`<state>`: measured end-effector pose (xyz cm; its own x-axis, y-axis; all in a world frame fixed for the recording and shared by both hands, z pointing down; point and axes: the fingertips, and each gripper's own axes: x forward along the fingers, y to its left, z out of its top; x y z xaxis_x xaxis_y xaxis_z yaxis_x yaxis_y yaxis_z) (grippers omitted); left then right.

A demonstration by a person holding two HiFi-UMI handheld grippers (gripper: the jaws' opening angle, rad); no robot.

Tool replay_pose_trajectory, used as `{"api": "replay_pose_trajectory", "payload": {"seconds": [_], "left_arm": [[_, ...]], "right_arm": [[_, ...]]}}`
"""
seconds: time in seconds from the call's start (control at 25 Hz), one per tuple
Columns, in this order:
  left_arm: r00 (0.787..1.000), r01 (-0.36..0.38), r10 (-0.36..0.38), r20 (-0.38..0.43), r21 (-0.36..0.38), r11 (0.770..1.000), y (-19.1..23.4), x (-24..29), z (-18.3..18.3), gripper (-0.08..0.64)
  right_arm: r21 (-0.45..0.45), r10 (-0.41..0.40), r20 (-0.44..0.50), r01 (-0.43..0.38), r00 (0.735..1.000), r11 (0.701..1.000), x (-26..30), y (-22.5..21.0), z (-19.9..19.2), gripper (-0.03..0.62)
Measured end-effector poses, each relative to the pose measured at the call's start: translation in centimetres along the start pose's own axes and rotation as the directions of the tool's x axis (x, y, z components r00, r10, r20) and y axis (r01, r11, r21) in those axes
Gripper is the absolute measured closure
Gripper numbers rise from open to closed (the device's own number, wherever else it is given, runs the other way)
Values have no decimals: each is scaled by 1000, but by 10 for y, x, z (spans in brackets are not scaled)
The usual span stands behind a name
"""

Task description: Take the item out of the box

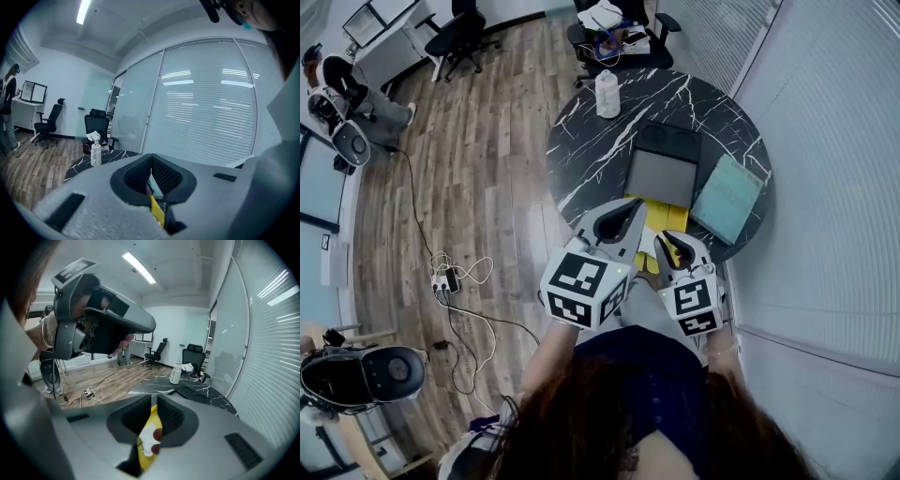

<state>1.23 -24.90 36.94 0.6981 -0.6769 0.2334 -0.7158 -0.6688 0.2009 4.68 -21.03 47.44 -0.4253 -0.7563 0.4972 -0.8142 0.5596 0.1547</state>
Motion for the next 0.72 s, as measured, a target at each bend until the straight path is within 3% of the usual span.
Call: {"api": "replay_pose_trajectory", "payload": {"seconds": [0.2, 0.28, 0.72], "left_arm": [[1000, -7, 7, -3, 6, 1000, 2, 6, 2, 532], [1000, -8, 8, -6, 9, 1000, 3, 7, 2, 532], [1000, -8, 8, -27, 23, 1000, 0, 17, -4, 532]], "right_arm": [[-42, 23, -45, -25, 999, 999, 11, -3, -10, 556], [-41, 34, -64, -37, 997, 998, 15, -2, -15, 510], [-60, 84, -141, -93, 986, 994, 40, 0, -49, 494]]}}
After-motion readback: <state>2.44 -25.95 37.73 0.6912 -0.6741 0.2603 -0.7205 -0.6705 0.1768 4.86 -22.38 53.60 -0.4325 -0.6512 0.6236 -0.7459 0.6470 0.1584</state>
